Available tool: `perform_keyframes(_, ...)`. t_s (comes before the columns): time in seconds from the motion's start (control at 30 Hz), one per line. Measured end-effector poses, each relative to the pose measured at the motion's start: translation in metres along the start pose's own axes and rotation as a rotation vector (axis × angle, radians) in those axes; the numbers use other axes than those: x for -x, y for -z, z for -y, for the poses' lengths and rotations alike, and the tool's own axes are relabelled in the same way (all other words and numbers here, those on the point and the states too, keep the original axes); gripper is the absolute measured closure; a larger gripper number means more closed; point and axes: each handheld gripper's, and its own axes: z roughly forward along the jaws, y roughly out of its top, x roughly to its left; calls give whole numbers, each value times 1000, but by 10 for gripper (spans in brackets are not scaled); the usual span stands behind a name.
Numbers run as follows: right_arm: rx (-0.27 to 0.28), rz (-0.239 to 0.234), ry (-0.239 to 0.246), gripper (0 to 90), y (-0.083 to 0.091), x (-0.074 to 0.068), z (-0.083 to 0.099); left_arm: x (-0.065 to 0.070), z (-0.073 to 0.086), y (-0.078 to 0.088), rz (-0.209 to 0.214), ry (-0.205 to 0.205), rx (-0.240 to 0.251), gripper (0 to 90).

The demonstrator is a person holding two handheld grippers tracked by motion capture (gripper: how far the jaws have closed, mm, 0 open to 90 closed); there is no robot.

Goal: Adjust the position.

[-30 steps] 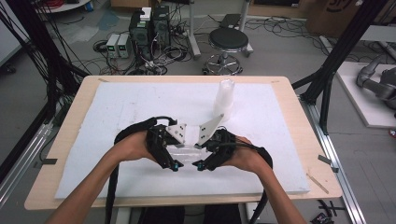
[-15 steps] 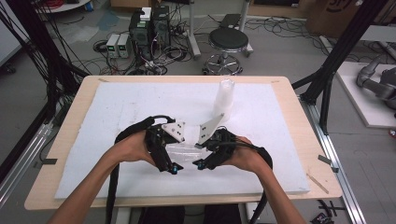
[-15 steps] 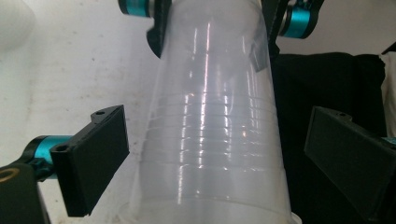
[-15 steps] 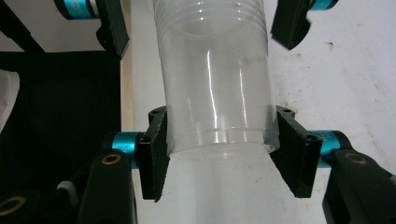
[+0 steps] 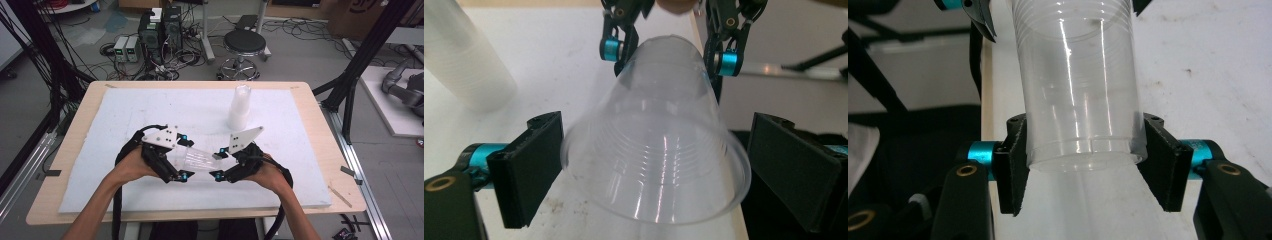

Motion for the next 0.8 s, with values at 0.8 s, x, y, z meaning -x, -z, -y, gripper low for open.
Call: perform_keyframes(0.8, 313, -61, -25, 428, -9, 0, 26, 5, 43, -4, 19, 113, 340, 126)
